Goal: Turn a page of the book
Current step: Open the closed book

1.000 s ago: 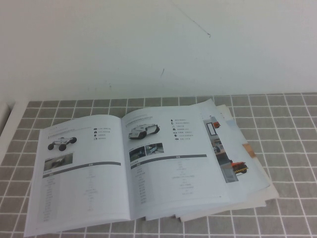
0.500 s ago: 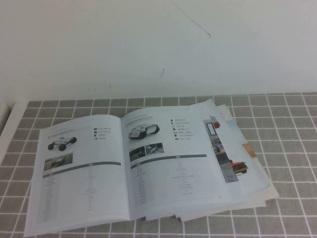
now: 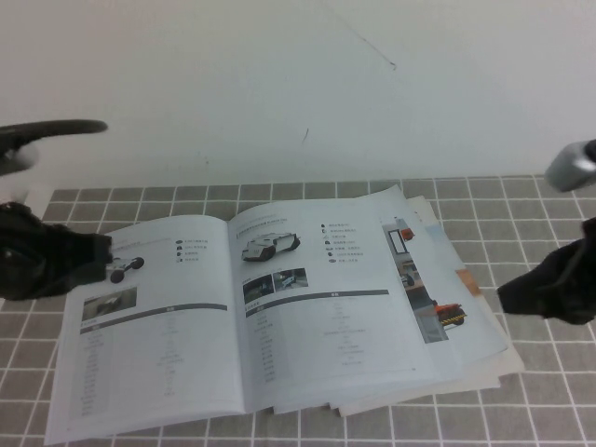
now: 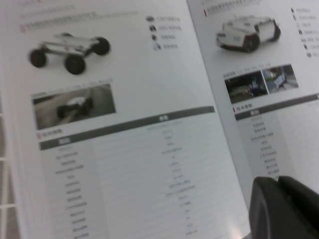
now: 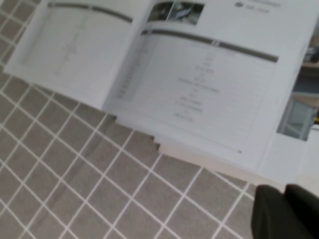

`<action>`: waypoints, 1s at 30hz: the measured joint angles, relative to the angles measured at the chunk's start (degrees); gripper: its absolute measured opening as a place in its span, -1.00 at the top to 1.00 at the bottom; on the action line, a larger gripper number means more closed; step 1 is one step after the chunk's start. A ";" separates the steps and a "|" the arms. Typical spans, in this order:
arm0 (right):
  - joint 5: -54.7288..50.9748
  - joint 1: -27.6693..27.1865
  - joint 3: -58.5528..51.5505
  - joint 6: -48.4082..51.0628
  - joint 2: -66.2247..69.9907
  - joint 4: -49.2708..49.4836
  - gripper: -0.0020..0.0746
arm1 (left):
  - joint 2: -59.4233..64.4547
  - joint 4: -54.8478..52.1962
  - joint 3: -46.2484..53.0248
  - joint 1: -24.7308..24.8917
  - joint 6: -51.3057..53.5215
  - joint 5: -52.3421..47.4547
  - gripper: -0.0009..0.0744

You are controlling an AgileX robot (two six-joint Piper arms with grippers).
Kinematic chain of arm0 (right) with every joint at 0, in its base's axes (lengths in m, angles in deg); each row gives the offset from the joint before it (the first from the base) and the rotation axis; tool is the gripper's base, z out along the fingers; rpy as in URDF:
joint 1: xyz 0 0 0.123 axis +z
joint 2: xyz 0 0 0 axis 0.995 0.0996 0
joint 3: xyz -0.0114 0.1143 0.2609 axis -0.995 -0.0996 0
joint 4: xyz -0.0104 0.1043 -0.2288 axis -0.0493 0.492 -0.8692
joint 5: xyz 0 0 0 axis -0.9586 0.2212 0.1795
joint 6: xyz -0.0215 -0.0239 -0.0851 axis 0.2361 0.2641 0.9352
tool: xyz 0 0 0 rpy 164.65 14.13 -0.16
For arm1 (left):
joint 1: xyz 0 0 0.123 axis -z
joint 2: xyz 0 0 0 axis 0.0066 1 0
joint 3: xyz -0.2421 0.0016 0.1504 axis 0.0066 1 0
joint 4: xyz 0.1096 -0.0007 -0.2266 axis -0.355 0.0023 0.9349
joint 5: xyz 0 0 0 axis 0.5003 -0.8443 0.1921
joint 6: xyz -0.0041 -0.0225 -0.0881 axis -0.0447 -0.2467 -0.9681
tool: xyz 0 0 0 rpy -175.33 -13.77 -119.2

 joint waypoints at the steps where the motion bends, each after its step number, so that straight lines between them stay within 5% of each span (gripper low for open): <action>1: 1.12 2.13 0.00 -0.28 1.41 -0.83 0.81 | 1.89 2.67 0.00 0.00 1.96 -0.36 0.99; 10: 9.09 8.20 3.43 -2.14 14.22 -1.56 0.17 | 17.73 18.50 0.00 0.00 17.21 -3.45 0.99; 30: 7.16 8.20 16.52 3.23 37.99 1.48 0.09 | 36.07 20.31 -0.50 0.00 26.27 0.88 0.99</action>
